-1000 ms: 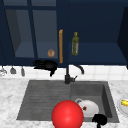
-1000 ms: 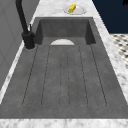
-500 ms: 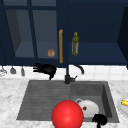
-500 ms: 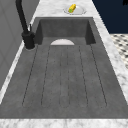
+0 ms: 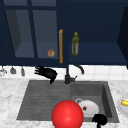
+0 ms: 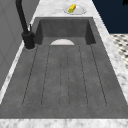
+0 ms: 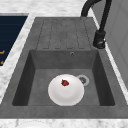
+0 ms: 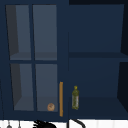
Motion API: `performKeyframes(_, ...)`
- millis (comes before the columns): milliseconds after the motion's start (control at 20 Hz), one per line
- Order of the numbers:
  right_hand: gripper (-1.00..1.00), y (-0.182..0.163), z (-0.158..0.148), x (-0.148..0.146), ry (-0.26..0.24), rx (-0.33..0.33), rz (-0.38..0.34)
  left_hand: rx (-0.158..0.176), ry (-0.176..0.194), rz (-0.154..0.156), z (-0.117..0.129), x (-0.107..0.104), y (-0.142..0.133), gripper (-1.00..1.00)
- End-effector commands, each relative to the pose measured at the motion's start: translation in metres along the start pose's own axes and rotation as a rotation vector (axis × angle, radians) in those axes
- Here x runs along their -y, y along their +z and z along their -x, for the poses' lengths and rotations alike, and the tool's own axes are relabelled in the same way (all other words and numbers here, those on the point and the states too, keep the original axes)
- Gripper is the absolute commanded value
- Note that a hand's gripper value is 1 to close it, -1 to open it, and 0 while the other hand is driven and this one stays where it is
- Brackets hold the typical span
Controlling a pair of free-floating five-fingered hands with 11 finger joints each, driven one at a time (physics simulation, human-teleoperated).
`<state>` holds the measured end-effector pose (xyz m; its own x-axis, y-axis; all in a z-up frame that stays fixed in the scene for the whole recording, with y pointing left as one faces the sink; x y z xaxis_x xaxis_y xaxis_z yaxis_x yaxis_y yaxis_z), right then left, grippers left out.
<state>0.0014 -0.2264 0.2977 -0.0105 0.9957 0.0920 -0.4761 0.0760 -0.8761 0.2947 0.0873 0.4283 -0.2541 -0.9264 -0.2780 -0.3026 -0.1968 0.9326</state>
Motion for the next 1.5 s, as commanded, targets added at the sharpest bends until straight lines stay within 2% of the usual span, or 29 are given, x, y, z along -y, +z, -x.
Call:
performKeyframes(0, 0.0, 0.0, 0.0, 0.0, 0.0, 0.0, 0.0, 0.114, 0.036, -0.037, -0.005, 0.02, 0.005, -1.0)
performKeyframes(100, 0.0, 0.0, 0.0, 0.0, 0.0, 0.0, 0.0, 0.148, 0.045, -0.026, -0.006, 0.03, 0.008, -1.0)
performKeyframes(150, 0.0, 0.0, 0.0, 0.0, 0.0, 0.0, 0.0, 0.167, 0.058, -0.006, -0.004, 0.032, 0.009, -1.0)
performKeyframes(200, 0.0, 0.0, 0.0, 0.0, 0.0, 0.0, 0.0, 0.177, 0.067, 0.017, -0.002, 0.033, 0.01, -1.0)
performKeyframes(450, 0.0, 0.0, 0.0, 0.0, 0.0, 0.0, 0.0, 0.204, 0.102, 0.046, 0.003, 0.043, 0.015, -1.0)
performKeyframes(650, 0.0, 0.0, 0.0, 0.0, 0.0, 0.0, 0.0, 0.211, 0.112, 0.037, 0.01, 0.048, 0.018, -1.0)
performKeyframes(800, 0.0, 0.0, 0.0, 0.0, 0.0, 0.0, 0.0, 0.156, 0.127, 0.016, 0.025, 0.05, 0.023, -1.0)
performKeyframes(850, 0.0, 0.0, 0.0, 0.0, 0.0, 0.0, 0.0, 0.147, 0.134, 0.017, 0.03, 0.051, 0.024, -1.0)
performKeyframes(1100, 0.0, 0.0, 0.0, 0.0, 0.0, 0.0, 0.0, 0.157, 0.155, 0.034, 0.05, 0.059, 0.033, -1.0)
performKeyframes(1350, 0.0, 0.0, 0.0, 0.0, 0.0, 0.0, 0.0, 0.168, 0.176, 0.019, 0.066, 0.063, 0.039, -1.0)
performKeyframes(1450, 0.0, 0.0, 0.0, 0.0, 0.0, 0.0, 0.0, 0.182, 0.184, 0.011, 0.069, 0.064, 0.04, -1.0)
